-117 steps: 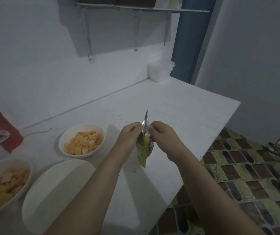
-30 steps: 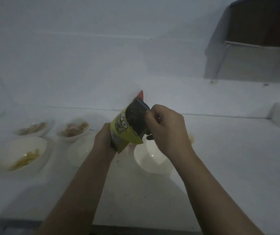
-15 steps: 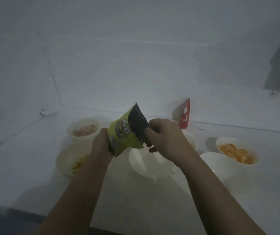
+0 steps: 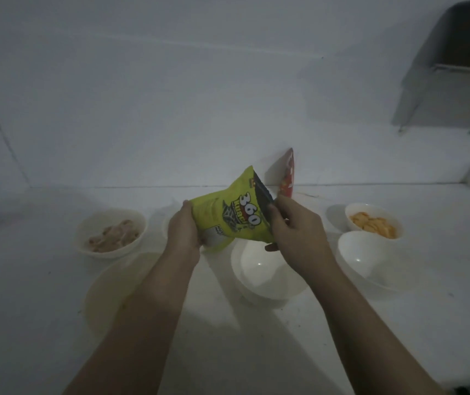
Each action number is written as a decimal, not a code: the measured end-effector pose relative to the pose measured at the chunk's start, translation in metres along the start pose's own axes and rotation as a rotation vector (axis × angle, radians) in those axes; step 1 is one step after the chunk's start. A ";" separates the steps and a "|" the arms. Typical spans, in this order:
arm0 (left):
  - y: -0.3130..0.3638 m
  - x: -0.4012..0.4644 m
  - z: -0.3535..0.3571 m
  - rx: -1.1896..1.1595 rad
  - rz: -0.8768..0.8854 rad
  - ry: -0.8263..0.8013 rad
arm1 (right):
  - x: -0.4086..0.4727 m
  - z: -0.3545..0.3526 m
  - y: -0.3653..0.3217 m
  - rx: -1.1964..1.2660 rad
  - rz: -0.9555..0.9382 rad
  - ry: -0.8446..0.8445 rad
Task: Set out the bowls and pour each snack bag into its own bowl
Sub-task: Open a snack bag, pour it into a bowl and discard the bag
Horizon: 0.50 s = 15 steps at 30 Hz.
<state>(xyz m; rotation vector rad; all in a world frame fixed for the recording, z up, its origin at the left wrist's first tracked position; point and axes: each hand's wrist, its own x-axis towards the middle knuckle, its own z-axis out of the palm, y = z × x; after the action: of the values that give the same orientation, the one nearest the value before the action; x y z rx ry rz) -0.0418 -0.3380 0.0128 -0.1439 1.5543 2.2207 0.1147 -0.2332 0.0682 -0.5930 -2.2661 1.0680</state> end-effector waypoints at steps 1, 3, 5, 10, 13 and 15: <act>0.000 0.002 0.000 0.022 0.005 0.006 | 0.000 0.001 0.005 -0.036 0.003 0.026; 0.000 0.005 0.003 0.044 0.014 0.012 | -0.001 0.003 0.013 -0.098 0.005 0.070; -0.002 0.012 0.004 0.072 0.045 0.018 | -0.001 0.005 0.020 -0.147 -0.002 0.095; -0.014 0.029 0.001 0.217 0.141 0.091 | 0.001 0.001 0.029 -0.212 -0.098 0.117; -0.008 0.015 0.007 0.280 0.221 0.130 | 0.003 0.001 0.034 -0.059 -0.012 0.090; -0.008 0.012 0.010 0.307 0.284 0.153 | 0.003 0.004 0.037 0.076 0.094 0.096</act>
<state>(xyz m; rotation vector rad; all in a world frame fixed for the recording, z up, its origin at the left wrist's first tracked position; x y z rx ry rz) -0.0475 -0.3229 0.0055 0.0001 2.0921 2.1818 0.1153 -0.2119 0.0372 -0.7098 -2.1235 1.1400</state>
